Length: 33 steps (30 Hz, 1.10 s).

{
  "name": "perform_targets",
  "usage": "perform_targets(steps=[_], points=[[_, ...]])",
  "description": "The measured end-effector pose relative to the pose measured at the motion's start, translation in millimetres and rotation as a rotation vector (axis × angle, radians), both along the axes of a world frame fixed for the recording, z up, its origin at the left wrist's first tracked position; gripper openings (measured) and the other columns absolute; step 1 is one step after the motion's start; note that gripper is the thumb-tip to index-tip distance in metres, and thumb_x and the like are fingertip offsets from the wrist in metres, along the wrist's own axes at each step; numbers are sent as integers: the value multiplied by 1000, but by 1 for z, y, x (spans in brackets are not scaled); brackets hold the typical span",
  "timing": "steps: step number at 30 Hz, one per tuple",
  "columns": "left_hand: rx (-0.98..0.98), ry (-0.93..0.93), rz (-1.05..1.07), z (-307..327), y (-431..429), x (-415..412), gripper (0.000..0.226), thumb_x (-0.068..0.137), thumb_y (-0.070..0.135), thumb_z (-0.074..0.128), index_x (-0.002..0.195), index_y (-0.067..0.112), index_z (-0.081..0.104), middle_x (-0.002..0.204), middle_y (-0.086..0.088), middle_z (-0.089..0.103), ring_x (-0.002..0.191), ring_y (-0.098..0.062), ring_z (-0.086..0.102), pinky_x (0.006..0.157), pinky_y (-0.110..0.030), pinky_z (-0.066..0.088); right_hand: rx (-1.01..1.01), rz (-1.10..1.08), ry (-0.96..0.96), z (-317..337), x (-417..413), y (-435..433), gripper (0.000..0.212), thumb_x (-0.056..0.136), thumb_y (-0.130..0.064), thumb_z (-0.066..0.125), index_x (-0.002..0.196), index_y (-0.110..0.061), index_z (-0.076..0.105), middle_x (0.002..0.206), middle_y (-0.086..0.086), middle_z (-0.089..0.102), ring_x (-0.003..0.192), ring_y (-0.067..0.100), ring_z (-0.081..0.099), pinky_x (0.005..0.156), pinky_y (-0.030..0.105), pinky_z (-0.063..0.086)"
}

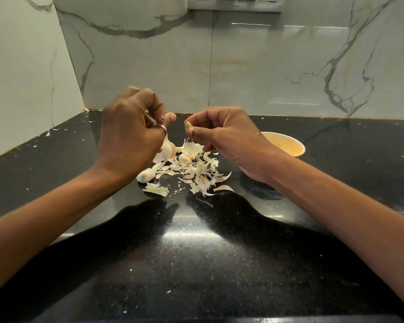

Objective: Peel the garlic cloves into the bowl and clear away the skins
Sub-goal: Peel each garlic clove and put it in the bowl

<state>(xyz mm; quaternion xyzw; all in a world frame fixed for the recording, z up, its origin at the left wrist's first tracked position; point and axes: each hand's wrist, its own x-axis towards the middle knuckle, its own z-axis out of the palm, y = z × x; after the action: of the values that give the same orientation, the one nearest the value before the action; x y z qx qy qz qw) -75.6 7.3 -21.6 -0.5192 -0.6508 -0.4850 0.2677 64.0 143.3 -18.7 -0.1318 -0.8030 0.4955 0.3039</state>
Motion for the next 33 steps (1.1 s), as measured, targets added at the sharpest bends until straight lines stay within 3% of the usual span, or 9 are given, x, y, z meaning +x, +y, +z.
perform_targets(steps=[4,7,10,14,17,21,25,31,33], points=[[-22,10,-1,-1,0,5,31,86,27,80,72,21,52,74,1,53,60,-18,56,56,-39,49,23,-3,4,-1,-1,1,8,93,-11,74,102,-10,75,87,1,74,74,2,65,63,20,52],[-85,-77,-78,-1,0,8,22,86,32,79,85,22,60,76,9,63,58,-12,63,55,-38,54,29,-4,8,-1,-1,1,12,93,-14,76,103,-8,76,92,7,76,76,6,66,64,22,53],[-144,-130,-160,-3,-1,12,23,84,44,72,99,27,68,81,8,71,59,-15,69,56,-40,59,57,0,10,-2,-1,2,14,93,-17,75,104,-9,76,97,13,77,79,9,66,66,23,54],[-151,-142,-168,-5,-1,11,16,88,37,73,100,26,74,75,4,73,58,-11,70,58,-40,61,104,11,12,-4,-2,4,15,93,-16,75,106,-9,77,96,11,77,81,12,69,69,23,55],[-153,-157,-157,-5,-1,11,12,90,28,76,100,22,75,76,4,73,59,-8,70,60,-41,62,130,15,19,-6,-5,6,14,93,-15,75,106,-10,77,96,12,78,85,23,71,78,37,63],[-164,-180,-159,-5,0,13,7,90,24,75,97,23,74,76,7,73,58,-5,69,61,-40,62,125,40,18,-8,-6,6,16,92,-13,76,108,-10,78,97,12,78,87,27,71,91,52,60],[-168,-196,-171,-6,0,12,5,91,22,73,95,23,73,77,4,73,60,-9,71,60,-40,63,91,66,22,-9,-6,4,17,92,-9,75,109,-8,77,99,14,78,87,19,68,95,51,59],[-153,-160,-140,-5,-1,14,16,87,38,72,96,25,75,76,7,73,62,-8,70,62,-40,62,121,59,61,-9,-7,7,17,92,-8,75,109,-7,78,100,13,78,101,34,73,96,47,59],[-152,-124,-119,-5,-1,15,12,90,34,74,96,24,76,74,10,71,62,-4,69,62,-33,60,147,48,64,-10,-9,8,17,92,-11,76,109,-9,79,98,10,79,101,33,73,96,50,59]])
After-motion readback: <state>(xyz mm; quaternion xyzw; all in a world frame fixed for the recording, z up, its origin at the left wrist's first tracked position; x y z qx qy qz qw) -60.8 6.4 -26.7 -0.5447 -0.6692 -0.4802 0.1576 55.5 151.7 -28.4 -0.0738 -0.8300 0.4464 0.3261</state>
